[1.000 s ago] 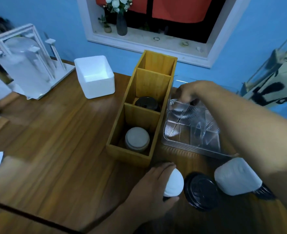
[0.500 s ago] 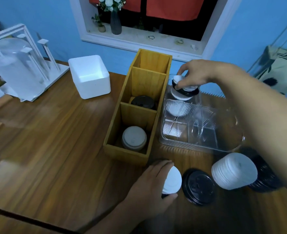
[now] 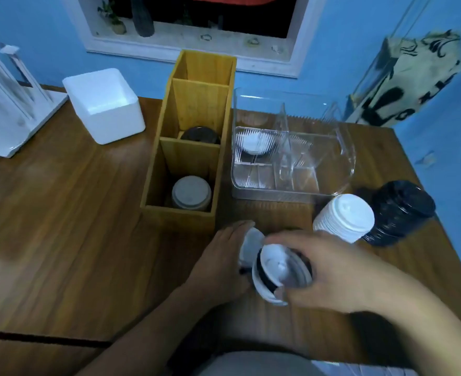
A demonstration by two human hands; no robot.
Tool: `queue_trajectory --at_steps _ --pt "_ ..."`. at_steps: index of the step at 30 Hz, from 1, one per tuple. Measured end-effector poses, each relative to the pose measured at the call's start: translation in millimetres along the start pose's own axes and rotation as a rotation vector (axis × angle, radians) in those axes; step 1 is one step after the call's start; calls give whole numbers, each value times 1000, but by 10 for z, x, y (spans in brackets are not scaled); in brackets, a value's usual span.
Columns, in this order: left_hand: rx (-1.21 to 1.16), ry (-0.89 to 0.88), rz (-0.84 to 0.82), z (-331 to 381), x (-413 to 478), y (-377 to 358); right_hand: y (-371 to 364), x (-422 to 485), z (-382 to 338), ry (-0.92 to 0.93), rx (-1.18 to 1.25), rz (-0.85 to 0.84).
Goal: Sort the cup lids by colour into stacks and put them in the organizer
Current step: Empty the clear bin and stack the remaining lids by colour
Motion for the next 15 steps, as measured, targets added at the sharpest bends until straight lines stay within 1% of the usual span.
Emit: queue_trajectory --at_steps 3,6,9,13,15 --pt "30 34 -24 7 -9 27 -560 -92 120 -18 -18 -3" --pt "49 55 -55 20 -20 36 -822 -149 224 -13 -37 36" --pt "50 74 -49 47 -30 55 -837 -258 310 -31 14 102" --pt "76 103 -58 65 -25 57 -725 -484 393 -8 160 211" --pt "76 110 -57 66 -24 56 -687 -642 521 -41 208 287"
Point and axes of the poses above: each hand's wrist, its own x-axis towards the middle knuckle, its own y-axis out of the back of the hand, z = x × y, the point moved 4 cm from there along x, towards the middle knuckle, and after that the axes turned 8 degrees about -z, right-handed, at the moved point
